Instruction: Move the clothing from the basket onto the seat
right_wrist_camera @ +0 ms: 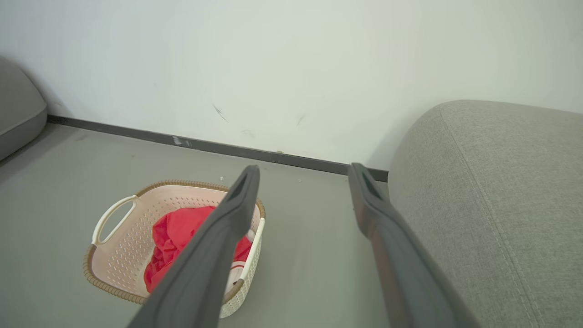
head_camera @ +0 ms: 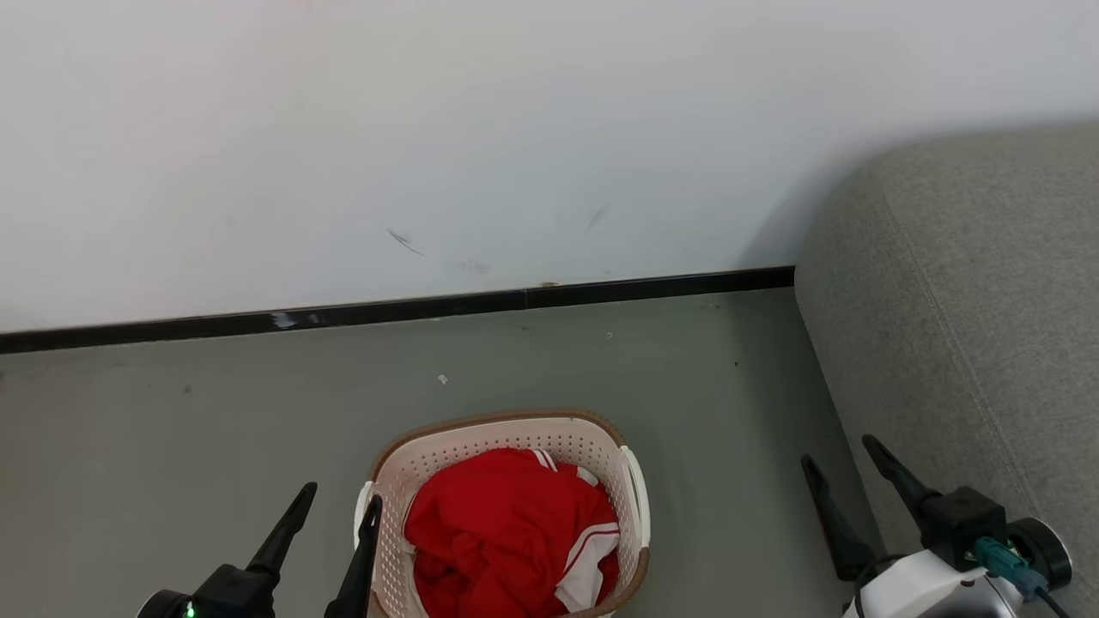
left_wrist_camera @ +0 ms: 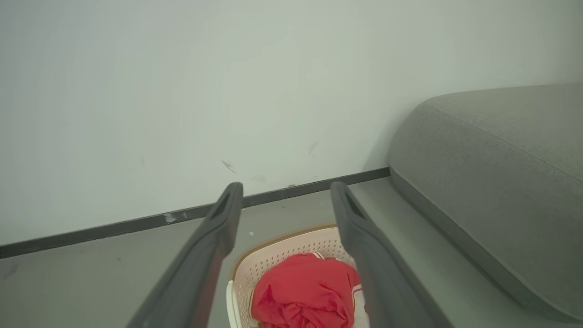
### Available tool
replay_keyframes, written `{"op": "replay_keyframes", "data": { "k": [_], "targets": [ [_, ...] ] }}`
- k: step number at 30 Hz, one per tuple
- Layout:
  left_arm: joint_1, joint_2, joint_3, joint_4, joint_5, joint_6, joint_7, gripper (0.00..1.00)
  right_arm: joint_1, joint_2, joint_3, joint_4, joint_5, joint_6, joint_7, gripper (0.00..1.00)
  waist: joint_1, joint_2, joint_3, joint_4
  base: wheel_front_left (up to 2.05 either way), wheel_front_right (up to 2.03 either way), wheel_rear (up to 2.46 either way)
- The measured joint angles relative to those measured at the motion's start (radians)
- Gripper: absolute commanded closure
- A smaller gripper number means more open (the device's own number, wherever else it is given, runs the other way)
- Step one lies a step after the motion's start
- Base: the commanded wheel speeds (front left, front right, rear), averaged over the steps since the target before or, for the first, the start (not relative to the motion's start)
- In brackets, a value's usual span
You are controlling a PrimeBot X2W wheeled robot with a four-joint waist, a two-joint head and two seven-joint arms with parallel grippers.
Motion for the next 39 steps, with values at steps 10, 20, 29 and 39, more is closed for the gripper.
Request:
{"op": "replay_keyframes", "data": {
  "k": [10,20,29,39],
  "targets": [
    [0.002,-0.001,-0.03,0.015,0.0,-0.006,0.0,0.0,0.008,0.01,-0.018,-0.013,0.0,0.0,0.0,0.0,0.0,0.0,0.047,-0.007,0.0,0.0,0.0],
    [-0.046,-0.006,-0.097,0.054,-0.009,-0.008,0.0,0.0,-0.001,0.018,-0.02,-0.038,-0.001,0.0,0.0,0.0,-0.0001,0.0,0.116,-0.017,0.0,0.0,0.0],
    [-0.129,-0.009,-0.128,0.068,-0.01,-0.009,0.0,0.0,-0.035,0.022,-0.035,-0.054,-0.004,0.0,0.0,0.0,-0.0001,0.0,0.188,-0.027,0.0,0.0,0.0],
    [-0.228,-0.01,-0.164,0.126,-0.017,-0.009,0.0,0.0,-0.112,0.026,-0.046,-0.091,-0.004,0.0,0.0,0.0,-0.0001,0.0,0.298,-0.042,0.0,0.0,0.0]
  ]
}}
